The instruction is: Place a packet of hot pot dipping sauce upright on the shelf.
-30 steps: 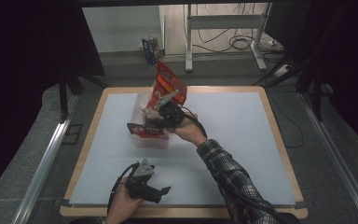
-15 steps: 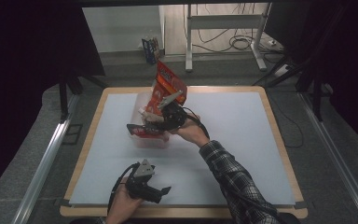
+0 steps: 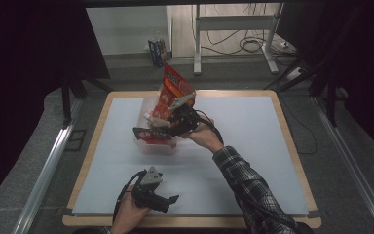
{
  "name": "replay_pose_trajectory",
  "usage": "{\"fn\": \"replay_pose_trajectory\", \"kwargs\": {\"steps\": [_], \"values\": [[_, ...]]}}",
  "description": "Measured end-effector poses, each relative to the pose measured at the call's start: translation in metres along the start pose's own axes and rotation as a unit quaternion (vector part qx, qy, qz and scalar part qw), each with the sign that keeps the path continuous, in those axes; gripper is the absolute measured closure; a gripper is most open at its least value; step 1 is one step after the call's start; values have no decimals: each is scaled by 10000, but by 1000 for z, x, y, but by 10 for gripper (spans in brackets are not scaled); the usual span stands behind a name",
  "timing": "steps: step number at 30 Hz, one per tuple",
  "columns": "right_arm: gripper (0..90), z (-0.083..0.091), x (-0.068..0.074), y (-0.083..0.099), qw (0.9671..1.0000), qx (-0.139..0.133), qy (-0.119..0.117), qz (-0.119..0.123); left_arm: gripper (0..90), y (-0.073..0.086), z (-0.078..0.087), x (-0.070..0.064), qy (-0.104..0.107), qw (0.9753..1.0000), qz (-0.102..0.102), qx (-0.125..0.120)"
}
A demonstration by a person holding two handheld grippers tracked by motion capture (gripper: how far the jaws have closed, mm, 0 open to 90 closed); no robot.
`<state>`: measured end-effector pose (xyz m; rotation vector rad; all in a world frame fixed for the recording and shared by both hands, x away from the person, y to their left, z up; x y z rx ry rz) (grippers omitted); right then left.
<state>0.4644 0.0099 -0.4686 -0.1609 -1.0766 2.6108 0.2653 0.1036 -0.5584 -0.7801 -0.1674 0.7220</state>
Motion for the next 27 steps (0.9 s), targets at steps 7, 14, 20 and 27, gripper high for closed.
{"fn": "replay_pose_trajectory", "kwargs": {"steps": [7, 14, 20, 27], "values": [[368, 4, -1, -1, 10000, -22, 47, -41, 20, 0, 0, 0, 2, 10000, -5, 2], [325, 6, -2, 0, 9999, -33, 53, -85, 20, 0, 0, 1, -3, 10000, 18, -18], [288, 10, -2, 1, 9999, 0, 66, -125, 20, 0, 0, 1, -2, 10000, 37, -22], [267, 15, -2, 2, 9999, -16, 69, -125, 20, 0, 0, 2, -11, 10000, 37, -22]]}}
Point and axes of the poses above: each handheld gripper's, and its own axes: z roughly backward along the jaws, y roughly out of its underside, x roughly to its left, the point moved 4 cm from there along -z, roughly forward along the jaws, and after that the axes turned 5 degrees about x, right-handed, at the moved point
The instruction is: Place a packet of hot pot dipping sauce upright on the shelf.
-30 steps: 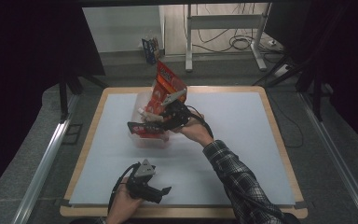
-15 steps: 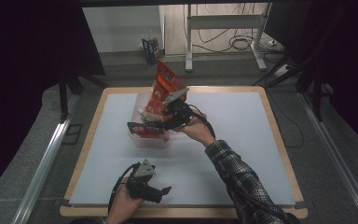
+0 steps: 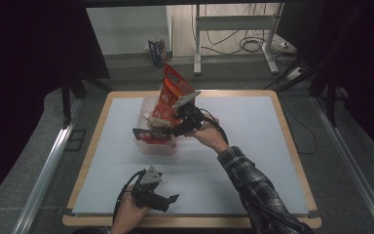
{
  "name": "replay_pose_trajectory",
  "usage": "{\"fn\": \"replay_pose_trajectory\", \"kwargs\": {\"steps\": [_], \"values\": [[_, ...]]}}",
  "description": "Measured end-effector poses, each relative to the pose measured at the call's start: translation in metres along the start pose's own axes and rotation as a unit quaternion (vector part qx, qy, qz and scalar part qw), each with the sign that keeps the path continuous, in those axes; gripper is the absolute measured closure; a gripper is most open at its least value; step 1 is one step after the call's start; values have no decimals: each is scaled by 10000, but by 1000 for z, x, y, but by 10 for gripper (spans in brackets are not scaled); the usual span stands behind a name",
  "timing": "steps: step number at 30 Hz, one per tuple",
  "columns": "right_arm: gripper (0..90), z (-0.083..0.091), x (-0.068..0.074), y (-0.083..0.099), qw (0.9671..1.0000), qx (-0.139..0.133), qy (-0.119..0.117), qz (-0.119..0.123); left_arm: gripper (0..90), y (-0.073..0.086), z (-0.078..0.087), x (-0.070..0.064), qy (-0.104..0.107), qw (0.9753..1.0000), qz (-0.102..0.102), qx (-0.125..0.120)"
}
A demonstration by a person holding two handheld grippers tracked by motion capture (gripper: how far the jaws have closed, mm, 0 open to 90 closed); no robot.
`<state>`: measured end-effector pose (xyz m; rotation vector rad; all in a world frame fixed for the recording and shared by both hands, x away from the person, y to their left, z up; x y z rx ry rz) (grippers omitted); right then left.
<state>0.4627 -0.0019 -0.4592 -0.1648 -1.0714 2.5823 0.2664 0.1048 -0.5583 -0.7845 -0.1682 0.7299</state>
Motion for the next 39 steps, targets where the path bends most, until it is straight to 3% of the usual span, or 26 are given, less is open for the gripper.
{"fn": "replay_pose_trajectory", "kwargs": {"steps": [23, 28, 39], "values": [[205, 21, 2, 7, 10000, -68, 34, -35, 30, -1, 3, 0, 72, 10000, 50, 25], [184, 23, 3, 10, 10000, -45, -46, -52, 31, -2, 4, 1, 30, 10000, 19, 56], [93, 35, 3, 20, 9997, -111, 59, -196, 30, -1, 14, 8, -168, 9998, 60, 0]]}}
Point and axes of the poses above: each handheld gripper's, and its own axes: z roughly backward along the jaws, y roughly out of its underside, x roughly to its left, the point moved 4 cm from there along -z, roughly forward along the jaws, and after that the axes turned 5 degrees about x, right-handed, at the moved point
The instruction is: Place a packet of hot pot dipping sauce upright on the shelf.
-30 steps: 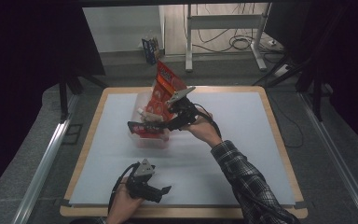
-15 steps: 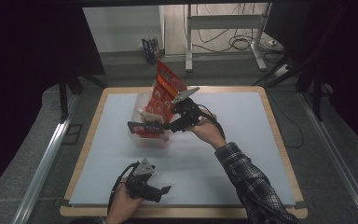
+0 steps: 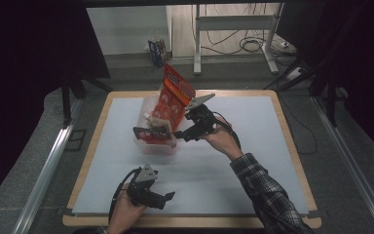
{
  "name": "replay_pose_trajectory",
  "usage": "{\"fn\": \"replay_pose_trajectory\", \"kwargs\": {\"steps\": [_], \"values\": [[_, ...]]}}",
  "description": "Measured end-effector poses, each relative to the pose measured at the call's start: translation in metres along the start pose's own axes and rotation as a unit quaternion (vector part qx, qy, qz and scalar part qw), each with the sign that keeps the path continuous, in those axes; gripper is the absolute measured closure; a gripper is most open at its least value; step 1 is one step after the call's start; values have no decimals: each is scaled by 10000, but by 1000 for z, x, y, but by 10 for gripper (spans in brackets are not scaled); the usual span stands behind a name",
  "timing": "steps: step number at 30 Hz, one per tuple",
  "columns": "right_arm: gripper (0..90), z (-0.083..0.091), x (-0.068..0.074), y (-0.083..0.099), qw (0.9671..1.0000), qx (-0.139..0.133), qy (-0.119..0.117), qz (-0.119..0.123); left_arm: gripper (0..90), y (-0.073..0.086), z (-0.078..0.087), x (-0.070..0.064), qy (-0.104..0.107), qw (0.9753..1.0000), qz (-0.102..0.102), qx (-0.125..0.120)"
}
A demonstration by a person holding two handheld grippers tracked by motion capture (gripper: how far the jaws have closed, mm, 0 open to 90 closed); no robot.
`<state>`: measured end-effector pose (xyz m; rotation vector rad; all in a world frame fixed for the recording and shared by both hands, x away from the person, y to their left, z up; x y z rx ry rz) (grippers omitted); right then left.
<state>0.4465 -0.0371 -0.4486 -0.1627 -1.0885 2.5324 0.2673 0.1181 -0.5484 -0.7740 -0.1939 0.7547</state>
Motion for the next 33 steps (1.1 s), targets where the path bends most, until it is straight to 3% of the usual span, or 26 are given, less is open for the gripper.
{"fn": "replay_pose_trajectory", "kwargs": {"steps": [5, 11, 20, 27, 33], "values": [[77, 5, -1, 4, 9999, -95, -15, -75, 30, 4, 5, 5, -94, 9999, 75, -38], [58, 6, 1, 9, 9999, -29, 45, -86, 29, 8, 10, 10, -185, 9997, 128, -77], [27, 6, 12, 20, 10000, -8, 35, -1, 21, 12, 9, 8, -383, 9992, -108, -26], [20, 9, 19, 28, 10000, -54, 20, 9, 21, 12, 8, 8, -390, 9992, -90, -47], [17, 13, 23, 39, 10000, -93, 11, 3, 21, 13, 6, 8, -458, 9988, -193, 26]]}}
Point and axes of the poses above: each handheld gripper's, and its own axes: z roughly backward along the jaws, y roughly out of its underside, x roughly to its left, the point moved 4 cm from there along -z, roughly forward along the jaws, and after that the axes turned 5 degrees about x, right-handed, at the moved point
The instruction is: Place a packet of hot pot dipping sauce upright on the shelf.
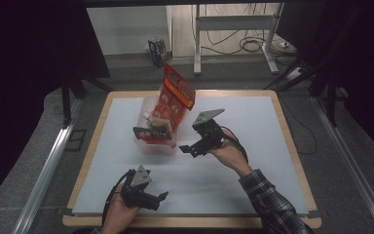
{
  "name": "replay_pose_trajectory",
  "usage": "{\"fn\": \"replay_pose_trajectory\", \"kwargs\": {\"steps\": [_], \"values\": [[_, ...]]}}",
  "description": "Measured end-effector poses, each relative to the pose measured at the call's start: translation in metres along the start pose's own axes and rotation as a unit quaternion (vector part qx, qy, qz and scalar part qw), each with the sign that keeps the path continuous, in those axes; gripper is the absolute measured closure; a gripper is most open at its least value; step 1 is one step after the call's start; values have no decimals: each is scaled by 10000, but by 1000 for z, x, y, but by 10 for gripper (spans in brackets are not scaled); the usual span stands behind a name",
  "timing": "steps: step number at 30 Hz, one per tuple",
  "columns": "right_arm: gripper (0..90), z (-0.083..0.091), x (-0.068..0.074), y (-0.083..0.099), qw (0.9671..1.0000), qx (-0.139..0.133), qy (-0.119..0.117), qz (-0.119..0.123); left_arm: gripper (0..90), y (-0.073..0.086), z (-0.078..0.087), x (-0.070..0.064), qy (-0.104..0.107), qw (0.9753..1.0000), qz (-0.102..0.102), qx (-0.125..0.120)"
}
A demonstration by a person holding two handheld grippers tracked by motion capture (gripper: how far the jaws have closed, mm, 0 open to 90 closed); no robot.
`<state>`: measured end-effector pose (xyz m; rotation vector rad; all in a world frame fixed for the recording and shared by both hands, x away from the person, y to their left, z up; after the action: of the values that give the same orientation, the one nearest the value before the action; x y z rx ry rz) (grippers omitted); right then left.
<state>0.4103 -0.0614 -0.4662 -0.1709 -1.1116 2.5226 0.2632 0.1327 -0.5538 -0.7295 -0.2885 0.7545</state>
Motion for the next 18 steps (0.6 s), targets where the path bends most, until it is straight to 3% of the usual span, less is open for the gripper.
{"fn": "replay_pose_trajectory", "kwargs": {"steps": [9, 18], "values": [[16, 7, 1, 8, 9999, 13, 116, 52, 26, 0, 0, -2, 2, 9999, -77, 66], [9, 13, 5, 17, 9999, 18, 126, 40, 28, 0, -2, -4, -177, 9993, -298, 166]]}}
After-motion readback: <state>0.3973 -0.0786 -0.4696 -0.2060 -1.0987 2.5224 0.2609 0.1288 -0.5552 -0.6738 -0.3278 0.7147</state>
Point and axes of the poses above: each handheld gripper's, and its own axes: z roughly backward along the jaws, y roughly out of its underside, x roughly to its left, the point moved 4 cm from there along -z, roughly forward along the jaws, and after that the axes turned 5 degrees about x, right-handed, at the moved point
